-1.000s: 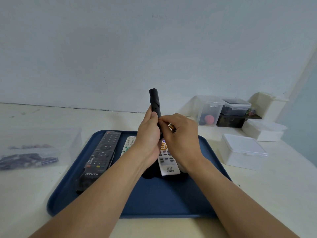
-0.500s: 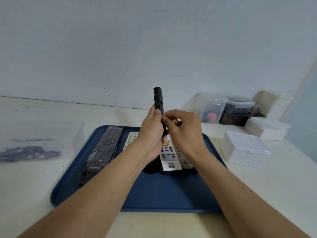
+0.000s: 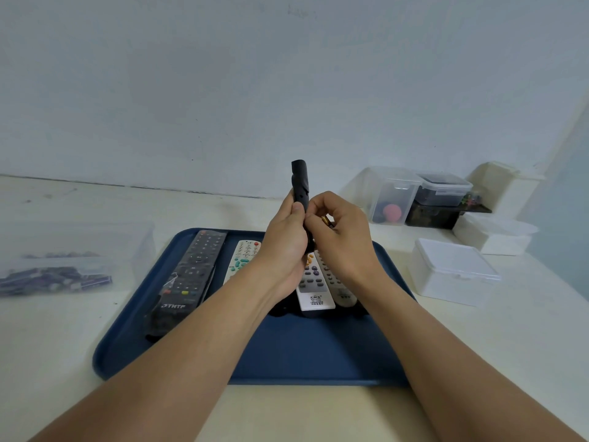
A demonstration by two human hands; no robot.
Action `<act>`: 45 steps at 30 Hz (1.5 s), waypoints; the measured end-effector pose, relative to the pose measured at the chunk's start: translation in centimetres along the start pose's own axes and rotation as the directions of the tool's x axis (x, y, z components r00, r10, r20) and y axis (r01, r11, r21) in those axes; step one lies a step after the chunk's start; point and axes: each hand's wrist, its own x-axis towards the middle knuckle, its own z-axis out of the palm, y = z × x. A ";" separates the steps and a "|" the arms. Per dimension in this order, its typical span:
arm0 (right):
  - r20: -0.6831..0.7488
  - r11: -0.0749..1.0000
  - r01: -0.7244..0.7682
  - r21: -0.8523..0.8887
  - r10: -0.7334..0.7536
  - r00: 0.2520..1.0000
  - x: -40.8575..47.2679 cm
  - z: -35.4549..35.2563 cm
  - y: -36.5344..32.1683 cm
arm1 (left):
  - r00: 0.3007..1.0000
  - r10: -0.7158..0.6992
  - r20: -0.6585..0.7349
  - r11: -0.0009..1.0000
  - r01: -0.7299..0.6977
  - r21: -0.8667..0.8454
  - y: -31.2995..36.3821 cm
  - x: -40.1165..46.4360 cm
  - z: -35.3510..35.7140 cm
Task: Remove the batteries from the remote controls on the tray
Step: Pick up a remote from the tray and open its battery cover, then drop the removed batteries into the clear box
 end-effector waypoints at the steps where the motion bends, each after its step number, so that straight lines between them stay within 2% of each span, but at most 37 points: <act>1: -0.005 1.000 0.003 0.003 -0.003 1.000 0.0 0.0 0.0 | 1.000 -0.001 -0.005 1.000 0.001 -0.002 -0.1 0.0 0.0; 8: -0.042 1.000 0.007 0.011 -0.006 0.999 -0.1 -0.1 0.2 | 0.999 -0.029 -0.018 0.998 0.028 -0.061 0.0 0.2 0.0; 11: -0.080 0.987 -0.103 0.123 0.113 0.990 -0.2 0.1 -0.2 | 1.000 -0.020 -0.011 0.996 0.019 -0.091 0.1 0.5 0.0; 13: -0.095 0.884 -0.267 0.384 0.325 0.941 0.3 0.0 -0.4 | 0.999 -0.014 -0.030 0.997 0.012 -0.073 0.4 0.5 0.1; 16: 0.037 0.487 -0.418 0.767 0.617 0.786 1.7 -2.2 -0.1 | 0.994 -0.061 -0.090 0.996 0.055 -0.067 0.3 0.4 0.1; 17: 0.113 0.365 -0.451 0.815 0.662 0.741 2.0 -3.1 0.1 | 0.992 -0.082 -0.096 0.995 0.076 -0.070 0.3 0.4 0.1; 18: 0.175 0.289 -0.486 0.825 0.687 0.705 2.2 -3.9 0.5 | 0.990 -0.099 -0.099 0.993 0.092 -0.072 0.2 0.3 0.2; 20: 0.264 0.225 -0.541 0.810 0.684 0.680 2.0 -5.1 1.0 | 0.990 -0.107 -0.089 0.993 0.102 -0.058 0.3 0.0 0.5; 22: 0.305 0.226 -0.553 0.802 0.642 0.704 1.8 -5.9 1.3 | 0.994 -0.089 -0.064 0.996 0.090 0.007 0.3 -0.3 1.0; 25: 0.251 0.339 -0.532 0.776 0.608 0.753 1.4 -7.5 0.3 | 0.998 -0.061 -0.028 0.993 0.064 0.099 0.1 -1.0 2.1; 27: 0.118 0.490 -0.502 0.712 0.622 0.774 0.7 -9.8 -0.2 | 0.998 -0.053 0.019 0.989 0.049 0.142 -0.1 -1.6 3.4; 28: 0.007 0.618 -0.467 0.633 0.599 0.801 0.3 -11.2 -0.3 | 0.998 -0.053 0.041 0.986 0.046 0.163 -0.4 -1.7 4.2; 29: -0.121 0.786 -0.424 0.450 0.524 0.843 -0.1 -12.6 -0.4 | 0.997 -0.054 0.051 0.981 0.044 0.191 -0.7 -1.8 4.9; 30: -0.224 0.921 -0.358 0.153 0.385 0.895 -0.4 -14.4 -0.3 | 0.996 -0.060 0.061 0.973 0.044 0.226 -1.2 -1.9 5.9; 31: -0.237 0.942 -0.279 -0.187 0.232 0.943 -0.6 -16.2 -0.1 | 0.996 -0.065 0.061 0.963 0.046 0.265 -1.7 -1.8 6.9; 32: -0.180 0.858 -0.210 -0.470 0.140 0.974 -0.7 -17.8 -0.1 | 0.996 -0.067 0.057 0.950 0.046 0.310 -2.4 -1.7 7.8; 33: -0.073 0.746 -0.151 -0.649 0.136 0.988 -1.0 -19.4 -0.6 | 0.996 -0.071 0.049 0.935 0.050 0.352 -3.1 -1.7 9.0; 36: 0.191 0.375 0.063 -0.925 0.314 0.930 -1.9 -21.7 -0.4 | 0.996 -0.091 0.001 0.918 0.084 0.388 -4.9 -1.2 11.2; 37: 0.243 0.273 0.156 -0.949 0.325 0.914 -2.1 -21.9 0.2 | 0.995 -0.101 -0.010 0.918 0.097 0.385 -5.4 -0.9 11.8; 39: 0.325 0.157 0.290 -0.944 0.306 0.895 -2.4 -22.3 1.4 | 0.993 -0.120 -0.022 0.916 0.119 0.384 -6.0 -0.4 12.7; 42: 0.431 0.097 0.420 -0.902 0.238 0.871 -2.2 -22.8 2.8 | 0.987 -0.162 -0.023 0.916 0.159 0.368 -6.3 -0.1 13.2; 45: 0.525 0.043 0.529 -0.848 0.208 0.825 -2.1 -23.1 3.8 | 0.971 -0.235 0.055 0.910 0.200 0.362 -6.0 -0.1 13.3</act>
